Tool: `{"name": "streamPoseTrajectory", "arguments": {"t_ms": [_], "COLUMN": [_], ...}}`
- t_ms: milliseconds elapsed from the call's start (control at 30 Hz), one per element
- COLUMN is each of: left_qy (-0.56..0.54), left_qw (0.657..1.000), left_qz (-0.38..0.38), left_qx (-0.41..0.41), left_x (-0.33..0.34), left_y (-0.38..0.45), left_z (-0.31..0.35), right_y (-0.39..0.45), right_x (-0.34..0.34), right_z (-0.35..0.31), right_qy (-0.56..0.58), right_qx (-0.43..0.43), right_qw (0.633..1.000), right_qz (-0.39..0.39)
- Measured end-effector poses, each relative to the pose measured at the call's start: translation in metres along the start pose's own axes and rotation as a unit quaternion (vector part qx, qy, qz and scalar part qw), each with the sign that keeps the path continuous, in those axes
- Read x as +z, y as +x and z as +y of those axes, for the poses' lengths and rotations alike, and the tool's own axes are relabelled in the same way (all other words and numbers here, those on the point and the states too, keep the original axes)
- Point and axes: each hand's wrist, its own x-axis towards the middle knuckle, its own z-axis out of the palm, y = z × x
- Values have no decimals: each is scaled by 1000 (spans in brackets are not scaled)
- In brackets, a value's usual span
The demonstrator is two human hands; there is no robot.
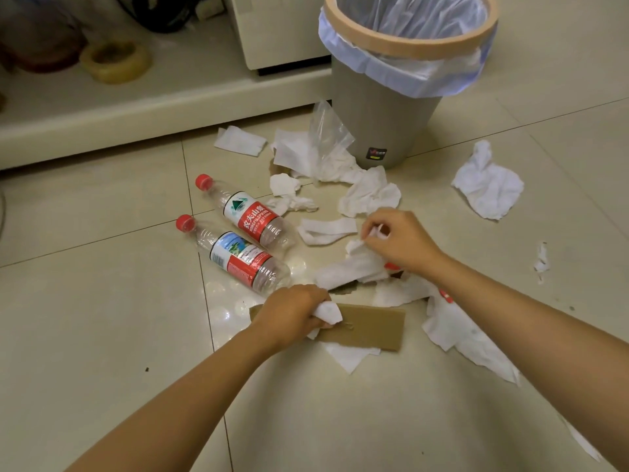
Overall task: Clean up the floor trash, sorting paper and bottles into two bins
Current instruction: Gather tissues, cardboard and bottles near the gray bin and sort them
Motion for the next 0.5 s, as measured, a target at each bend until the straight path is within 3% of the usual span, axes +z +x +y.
{"name": "streamPoseTrajectory", "arguments": {"t_ms": [100, 233, 367, 500], "left_qy": [-21, -18, -31, 20], "left_qw": [1000, 998, 993, 989], "left_qz": [-13, -31, -55, -66], "left_qx": [-14, -57, -101, -130], "left_x": [0, 3, 3, 3], "left_y": [6, 20, 38, 51], "left_z": [10, 23, 30, 37], "right_y": [-1, -5, -11, -16], "right_x": [-22, -31, -27, -19], "right_z": [13, 36, 43, 44], "right_qy": [34, -27, -21, -100], "right_qx": [38, 87, 98, 62], "right_qw": [995, 990, 995, 983], "right_qz": [90, 106, 3, -139]}}
